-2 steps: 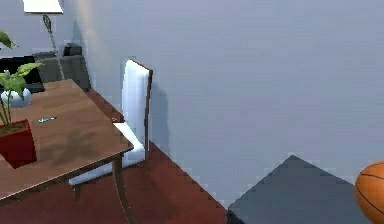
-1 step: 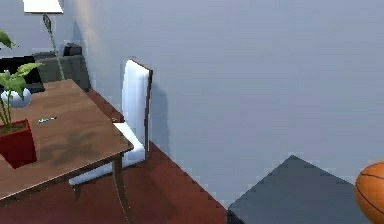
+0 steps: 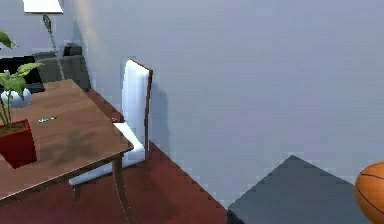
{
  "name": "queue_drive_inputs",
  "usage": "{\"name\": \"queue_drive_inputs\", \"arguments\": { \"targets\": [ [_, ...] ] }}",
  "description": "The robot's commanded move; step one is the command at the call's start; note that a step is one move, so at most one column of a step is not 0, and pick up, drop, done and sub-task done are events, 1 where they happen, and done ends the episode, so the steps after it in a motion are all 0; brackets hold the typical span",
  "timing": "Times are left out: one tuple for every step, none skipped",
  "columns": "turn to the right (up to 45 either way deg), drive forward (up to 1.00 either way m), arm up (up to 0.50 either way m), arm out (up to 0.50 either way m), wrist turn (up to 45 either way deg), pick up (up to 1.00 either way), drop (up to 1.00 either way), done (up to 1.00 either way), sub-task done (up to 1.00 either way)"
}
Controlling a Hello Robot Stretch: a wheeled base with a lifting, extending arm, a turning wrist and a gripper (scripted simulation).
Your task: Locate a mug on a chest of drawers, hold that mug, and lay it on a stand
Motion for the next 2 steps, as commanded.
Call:
{"name": "queue_drive_inputs", "arguments": {
  "targets": [
    [0.0,0.00,0.18,0.00,0.0,0.00,0.00,0.00,0.00],
    [0.0,0.00,0.00,0.00,-45.0,0.00,0.00,0.00,0.00]
  ]
}}
